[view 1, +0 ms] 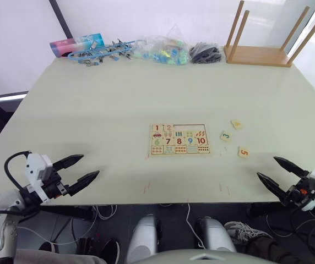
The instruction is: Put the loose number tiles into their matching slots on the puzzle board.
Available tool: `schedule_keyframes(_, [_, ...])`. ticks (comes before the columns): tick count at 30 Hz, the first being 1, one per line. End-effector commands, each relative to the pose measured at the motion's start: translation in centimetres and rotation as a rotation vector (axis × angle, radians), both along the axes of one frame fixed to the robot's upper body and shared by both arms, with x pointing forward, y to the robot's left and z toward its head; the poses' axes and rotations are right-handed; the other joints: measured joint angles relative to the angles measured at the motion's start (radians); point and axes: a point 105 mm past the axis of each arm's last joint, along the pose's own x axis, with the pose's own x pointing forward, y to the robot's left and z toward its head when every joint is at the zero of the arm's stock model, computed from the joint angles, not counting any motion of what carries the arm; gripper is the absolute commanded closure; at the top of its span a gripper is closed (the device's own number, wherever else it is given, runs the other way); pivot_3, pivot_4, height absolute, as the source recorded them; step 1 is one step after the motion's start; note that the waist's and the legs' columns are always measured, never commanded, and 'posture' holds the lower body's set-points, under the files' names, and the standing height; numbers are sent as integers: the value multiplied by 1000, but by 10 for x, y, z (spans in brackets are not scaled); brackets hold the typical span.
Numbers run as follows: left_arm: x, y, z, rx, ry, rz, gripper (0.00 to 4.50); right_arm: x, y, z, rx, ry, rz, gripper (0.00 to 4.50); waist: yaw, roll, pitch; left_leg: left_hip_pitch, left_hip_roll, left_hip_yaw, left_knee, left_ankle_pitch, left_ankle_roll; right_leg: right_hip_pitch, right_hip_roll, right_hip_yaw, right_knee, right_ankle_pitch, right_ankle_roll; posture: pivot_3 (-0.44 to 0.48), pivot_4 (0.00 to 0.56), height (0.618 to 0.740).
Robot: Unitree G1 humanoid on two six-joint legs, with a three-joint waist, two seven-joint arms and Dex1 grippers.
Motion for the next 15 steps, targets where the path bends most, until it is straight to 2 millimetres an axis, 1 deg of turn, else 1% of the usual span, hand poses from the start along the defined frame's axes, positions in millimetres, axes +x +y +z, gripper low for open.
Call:
schedule_keyframes(1, [0,2,9,15,-36,-14,63,1,-3,8,-8,-38,-2,0,0,0,0,0,0,0,0,0,0,0,0,0,0,0,0,0,150,737])
schedule_keyframes(5, [1,2,8,13,-38,-23,63,2,-1,9,-5,-43,6,0,0,0,0,0,0,1,-2,0,0,-1,0,0,-1,0,0,0,150,737])
schedule_keyframes(9, [2,0,8,21,-43,-53,63,8,3,15,-1,-71,17,0,0,0,0,0,0,1,-2,0,0,-1,0,0,-1,0,0,0,150,737])
schedule_keyframes(12, [4,-3,10,25,-46,-86,63,11,7,13,-18,-58,22,0,0,0,0,0,0,1,-2,0,0,-1,-1,0,-1,0,0,0,150,737])
schedule_keyframes(15, [7,-10,16,38,-55,-171,63,24,12,13,-73,-28,30,0,-1,0,0,0,0,1,-3,0,0,-1,-1,-1,-2,0,0,0,150,737])
